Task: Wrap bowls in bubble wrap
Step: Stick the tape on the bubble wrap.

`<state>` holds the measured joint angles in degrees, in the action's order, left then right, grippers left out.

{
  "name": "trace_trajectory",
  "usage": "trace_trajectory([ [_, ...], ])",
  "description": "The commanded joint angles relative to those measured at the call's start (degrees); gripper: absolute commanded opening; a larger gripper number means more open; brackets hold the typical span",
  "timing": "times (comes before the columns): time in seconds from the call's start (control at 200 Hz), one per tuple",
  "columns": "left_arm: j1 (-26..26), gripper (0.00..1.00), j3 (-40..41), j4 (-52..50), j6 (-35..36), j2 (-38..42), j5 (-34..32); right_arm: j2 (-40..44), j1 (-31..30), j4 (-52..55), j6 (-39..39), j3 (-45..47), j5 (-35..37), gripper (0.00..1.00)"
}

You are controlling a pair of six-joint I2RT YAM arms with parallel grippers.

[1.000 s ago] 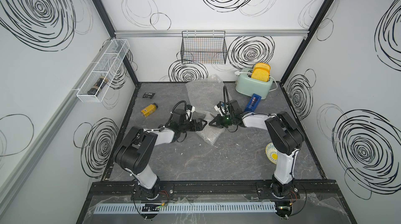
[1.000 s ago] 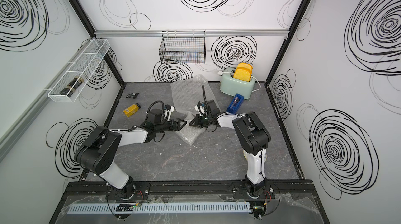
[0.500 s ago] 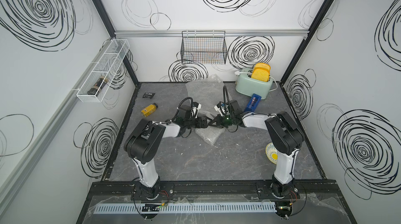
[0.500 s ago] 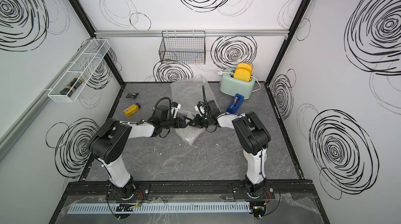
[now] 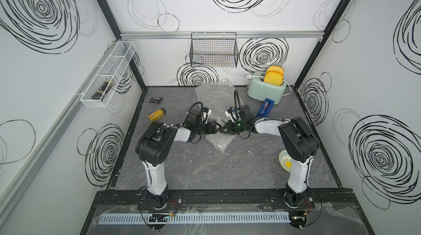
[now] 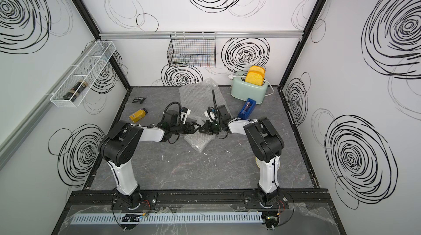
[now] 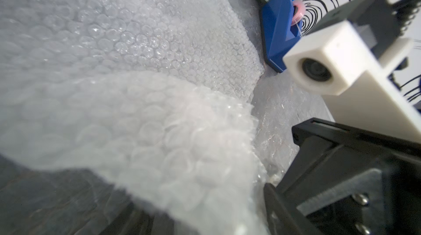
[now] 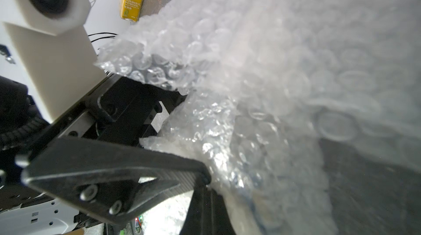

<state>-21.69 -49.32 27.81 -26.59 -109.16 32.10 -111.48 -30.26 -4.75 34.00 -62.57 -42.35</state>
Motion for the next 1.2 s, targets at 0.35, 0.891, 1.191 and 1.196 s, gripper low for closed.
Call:
trace_trajectory([
  [0.35,0.5,0.49,-1.3,5.5,-2.6,-3.1,0.8,-0.7,-0.5,4.1,-1.9,-0.8,-0.1,0.0],
  [0.891,0.7,0.26,2.4,11.9,-5.2,-1.8,2.5,4.1,0.0,8.0,-2.5,-2.1,0.7,0.29],
  [1.191,0.8,0.22,2.9,12.0,-5.1,-1.0,2.4,8.8,1.6,13.4,-3.7,-1.9,3.1,0.48],
  [1.196,0.8,0.22,2.9,12.0,-5.1,-1.0,2.4,8.9,1.6,13.6,-3.7,-1.8,3.1,0.48],
])
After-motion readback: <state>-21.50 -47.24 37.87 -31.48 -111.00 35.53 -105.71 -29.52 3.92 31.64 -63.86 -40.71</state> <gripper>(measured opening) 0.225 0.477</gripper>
